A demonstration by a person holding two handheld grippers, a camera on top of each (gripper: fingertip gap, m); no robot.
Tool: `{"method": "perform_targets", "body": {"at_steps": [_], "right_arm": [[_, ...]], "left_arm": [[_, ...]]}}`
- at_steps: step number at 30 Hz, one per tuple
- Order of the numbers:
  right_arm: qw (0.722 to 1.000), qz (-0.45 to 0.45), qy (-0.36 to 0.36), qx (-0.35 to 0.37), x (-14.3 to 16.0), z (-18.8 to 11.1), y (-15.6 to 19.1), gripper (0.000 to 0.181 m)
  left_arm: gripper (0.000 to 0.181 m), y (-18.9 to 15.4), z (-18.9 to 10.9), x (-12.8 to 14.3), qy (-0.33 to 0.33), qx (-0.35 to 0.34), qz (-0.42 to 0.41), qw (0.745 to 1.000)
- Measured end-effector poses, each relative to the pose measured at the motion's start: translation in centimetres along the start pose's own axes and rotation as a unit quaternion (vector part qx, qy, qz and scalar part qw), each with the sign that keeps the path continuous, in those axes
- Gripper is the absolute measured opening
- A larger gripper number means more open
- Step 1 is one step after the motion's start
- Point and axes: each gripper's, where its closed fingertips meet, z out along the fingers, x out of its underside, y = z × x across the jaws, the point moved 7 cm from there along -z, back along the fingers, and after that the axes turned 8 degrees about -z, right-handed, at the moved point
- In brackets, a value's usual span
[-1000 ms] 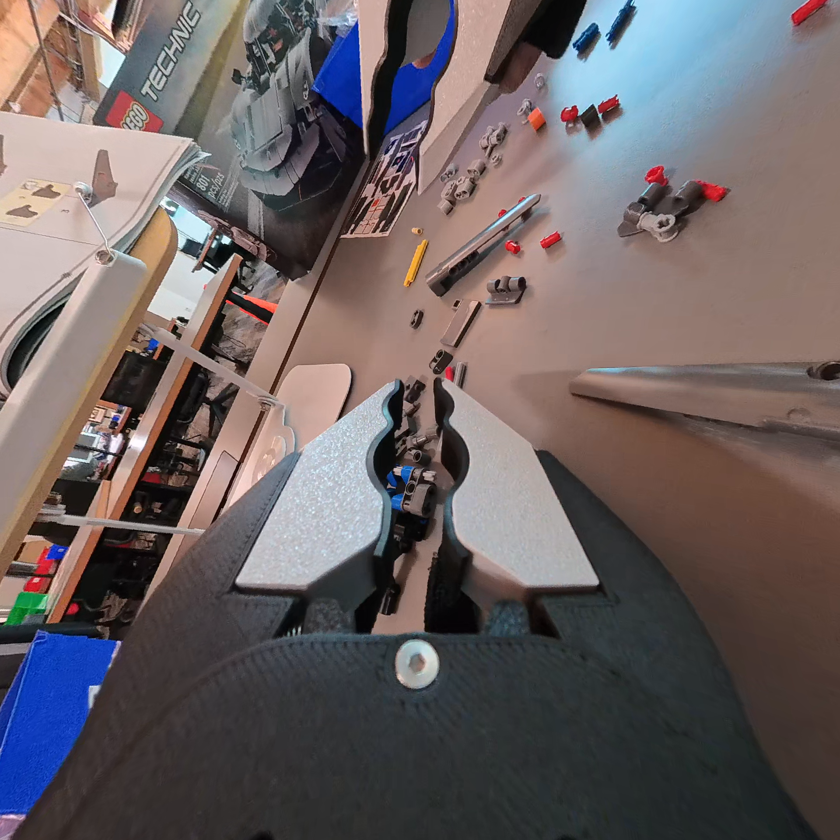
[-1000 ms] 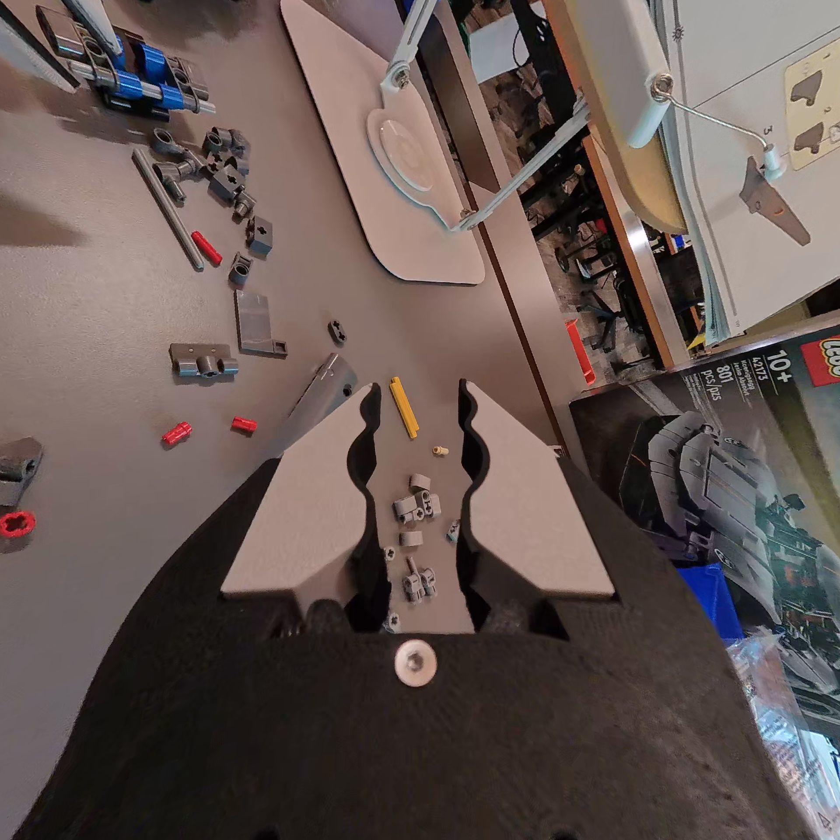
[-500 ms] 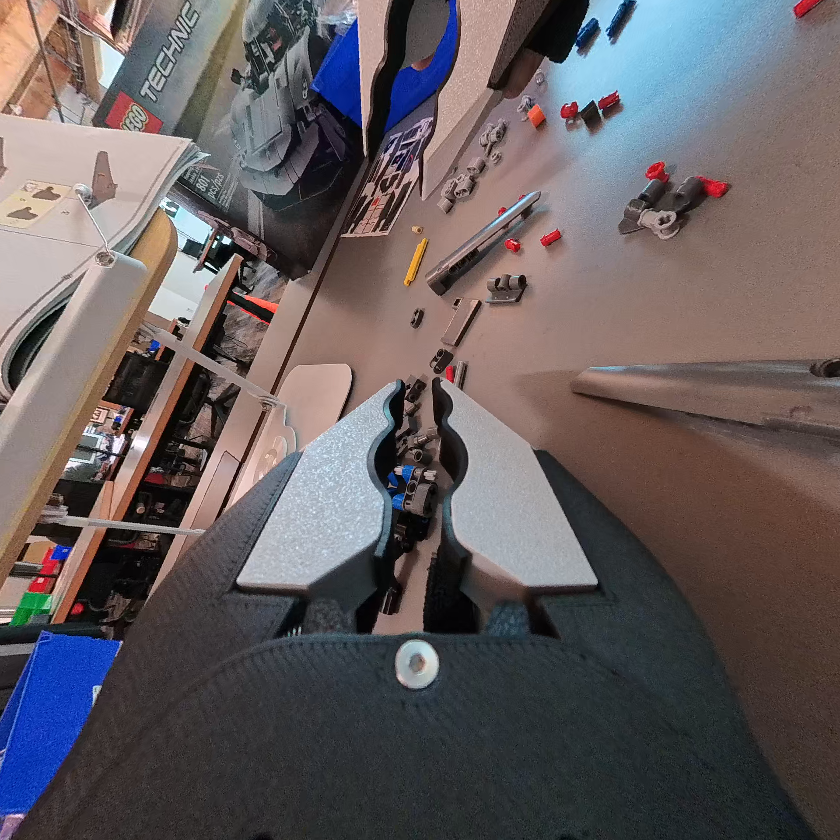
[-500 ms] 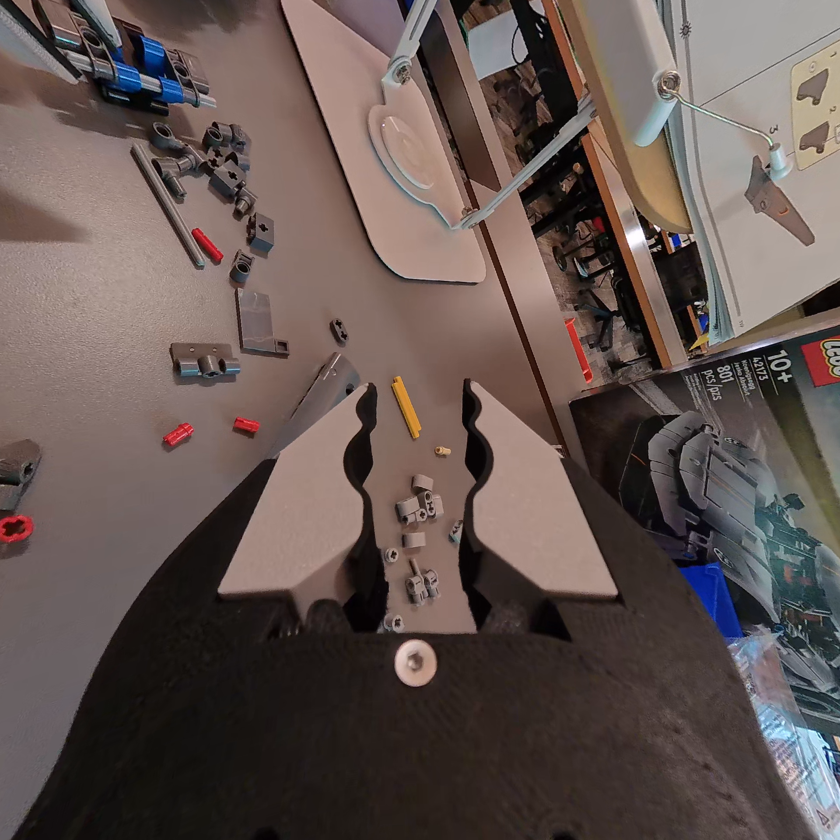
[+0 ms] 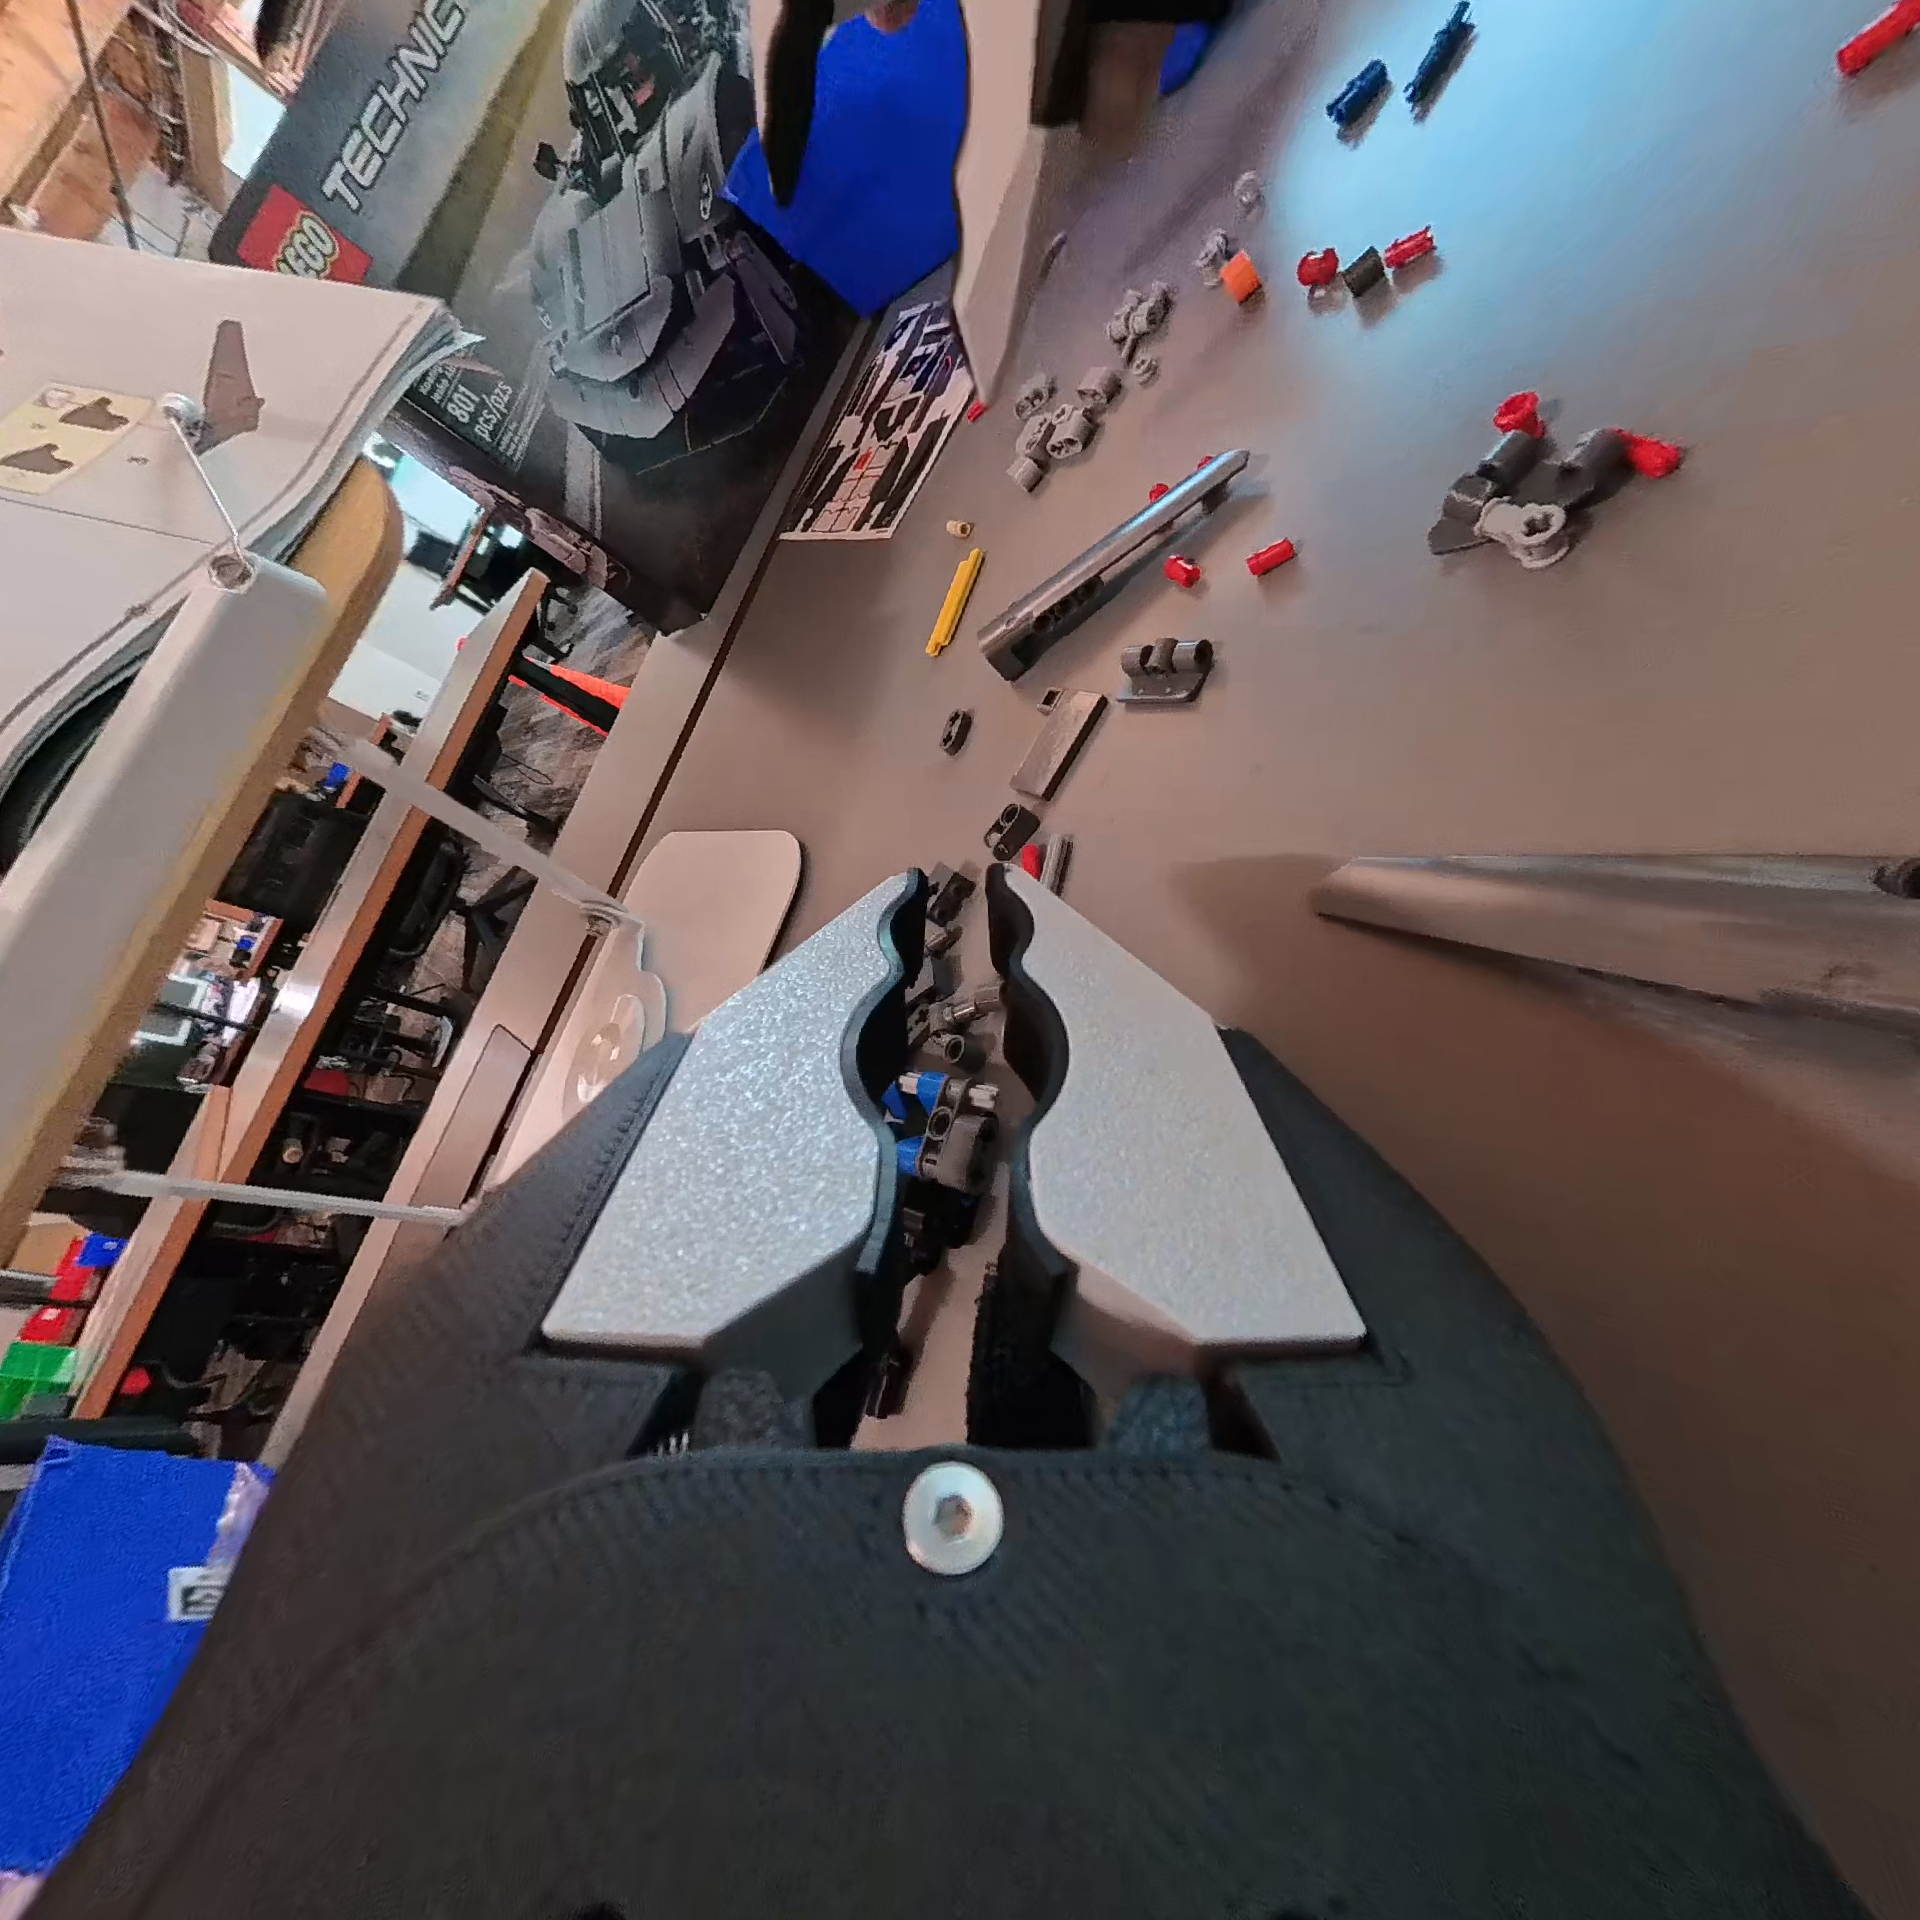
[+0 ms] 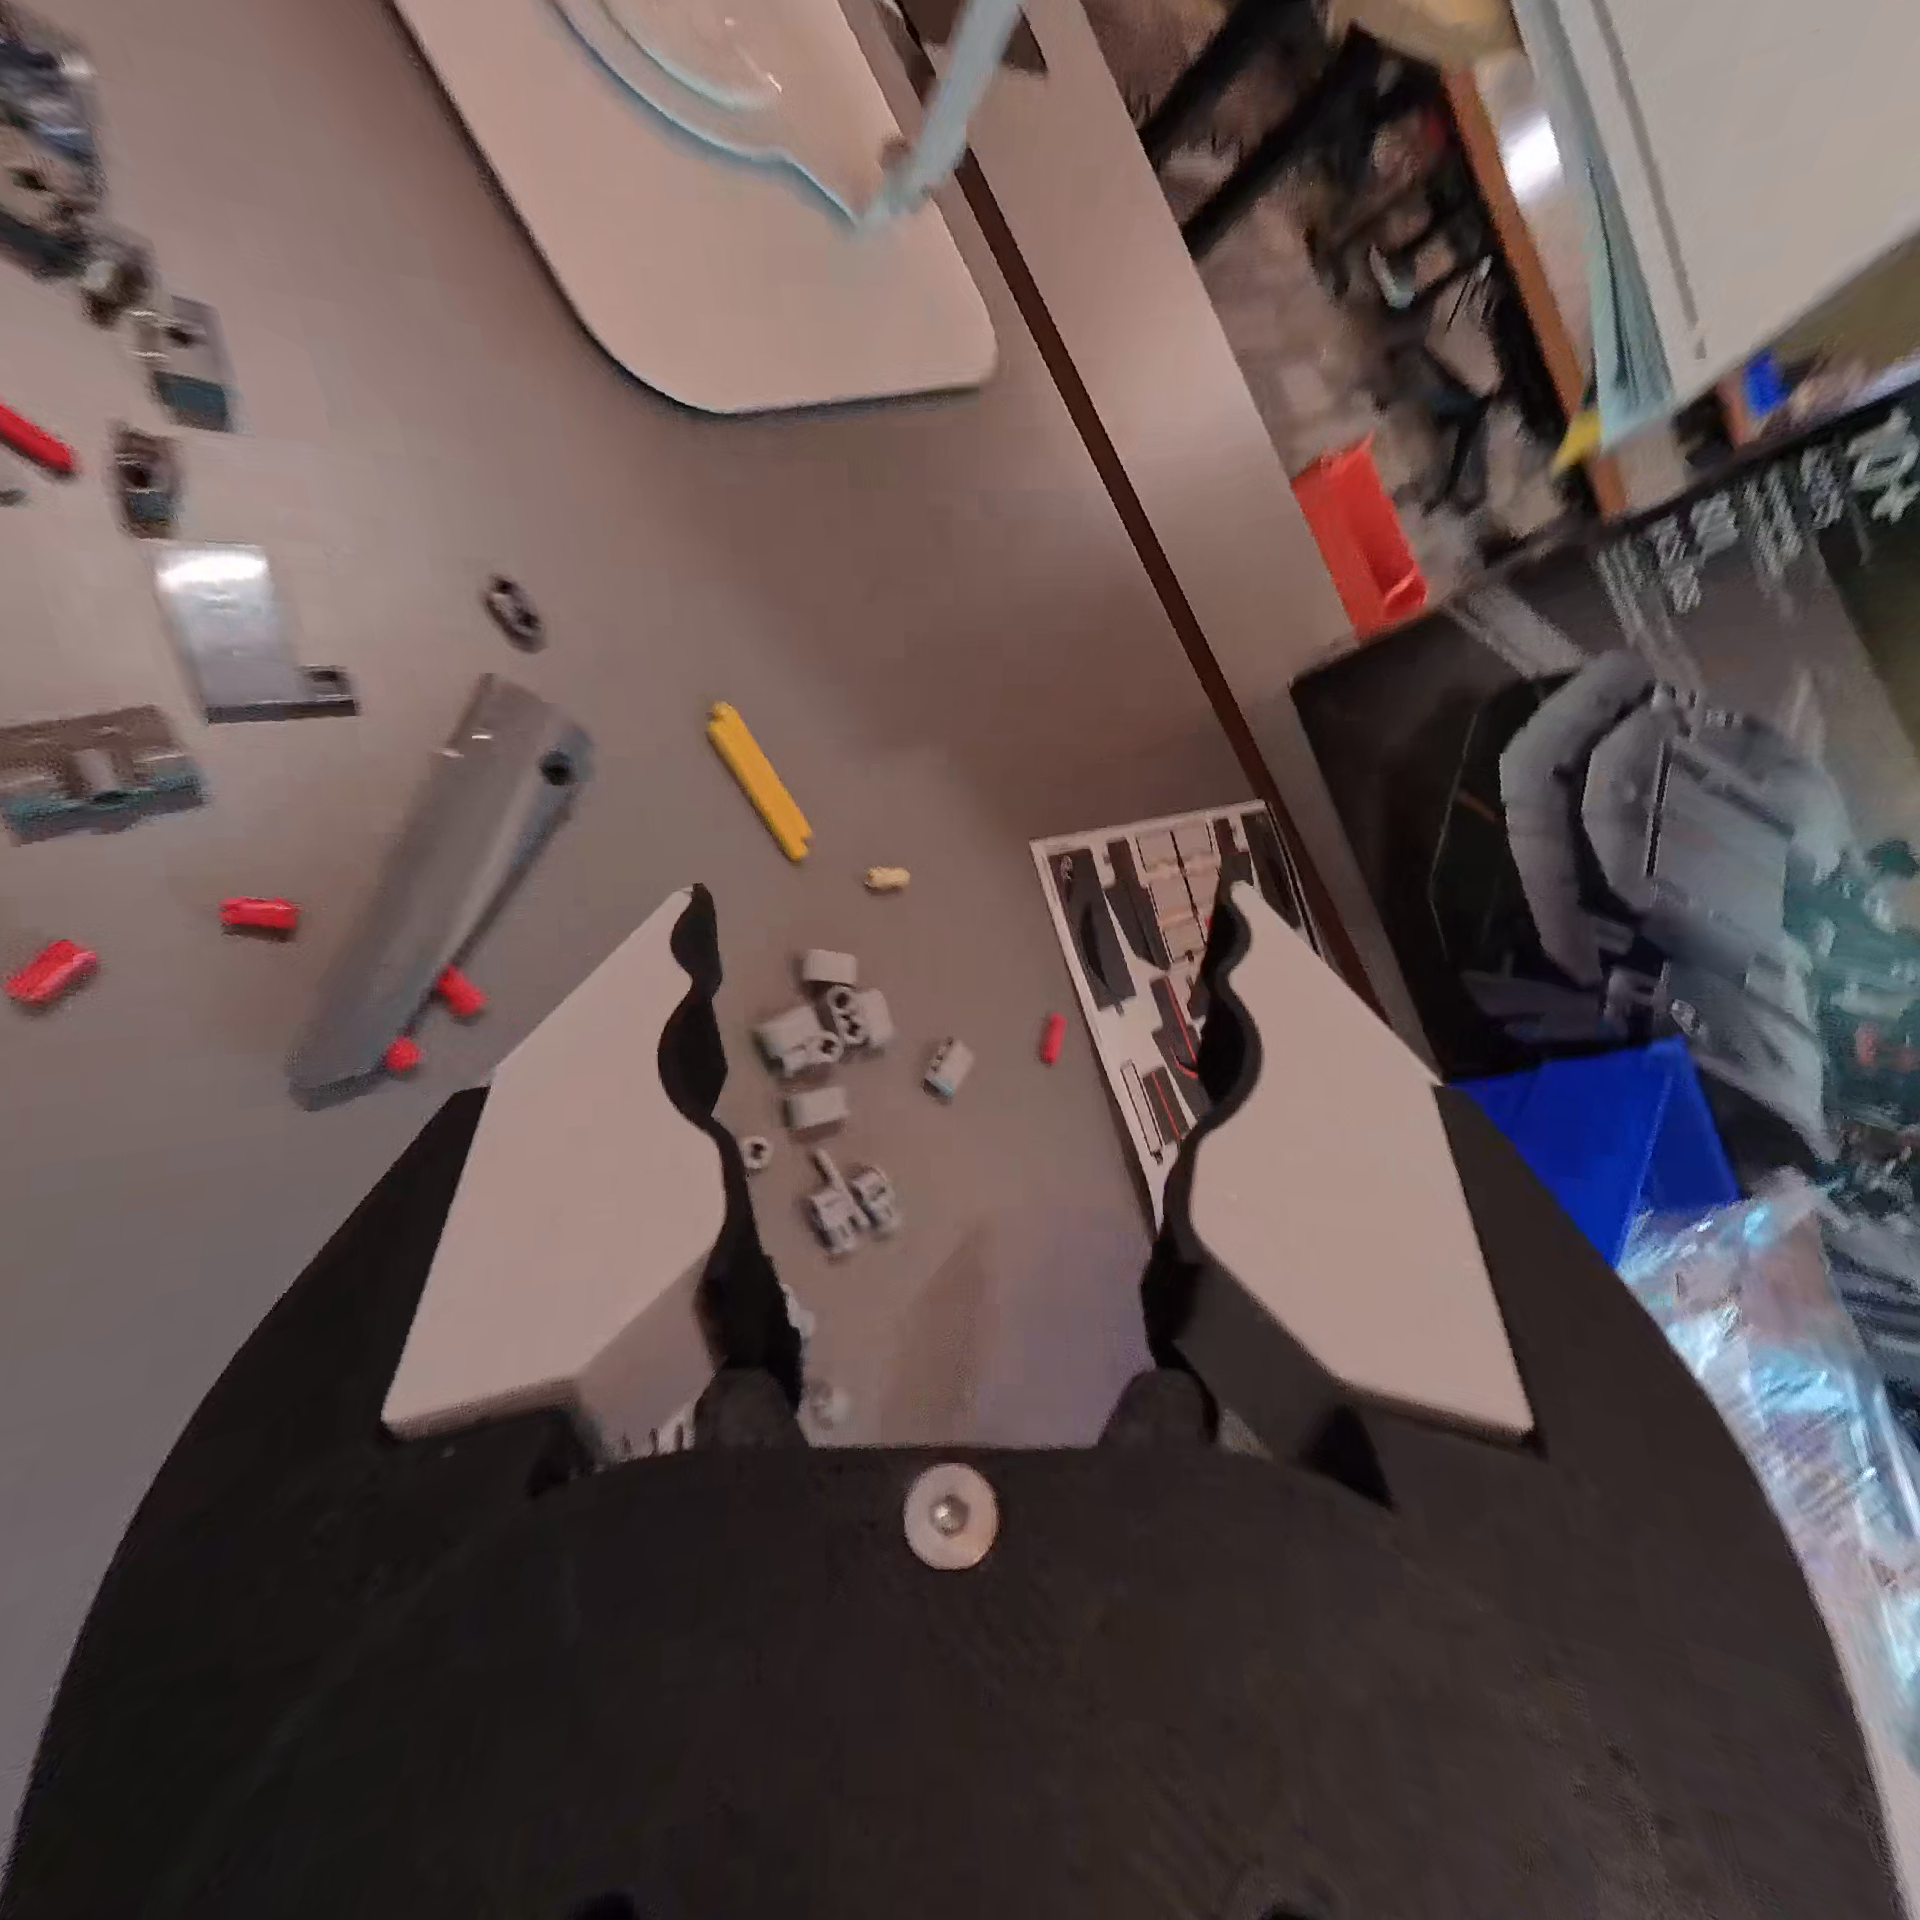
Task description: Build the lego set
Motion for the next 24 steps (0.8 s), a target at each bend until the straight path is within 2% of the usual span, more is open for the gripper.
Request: {"method": "perform_targets", "body": {"at_steps": [4,9,13,17,24], "right_arm": [[0.993,0.104,0.012,-0.056,1.1,1.2,-4.6,0.087],[0.966,0.206,0.063,-0.141,3.7,5.2,-8.5,0.084],[0.947,0.233,0.1,-0.197,5.5,8.7,-8.2,0.082],[0.941,0.235,0.138,-0.201,6.9,11.3,-7.1,0.082],[0.928,0.285,0.136,-0.199,7.7,12.1,-7.8,0.056]], "left_arm": [[0.009,0.2,0.1,0.0,0.002,0.002,-0.01,1.0],[0.008,-0.2,0.3,-0.2,0.003,0.005,0.002,1.0],[0.008,-0.4,0.5,-0.1,0.004,0.011,0.005,1.0],[0.008,-0.5,0.5,-0.1,0.005,0.013,0.005,1.0],[0.008,-0.7,0.7,-0.1,0.007,0.016,0.008,1.0]]}}
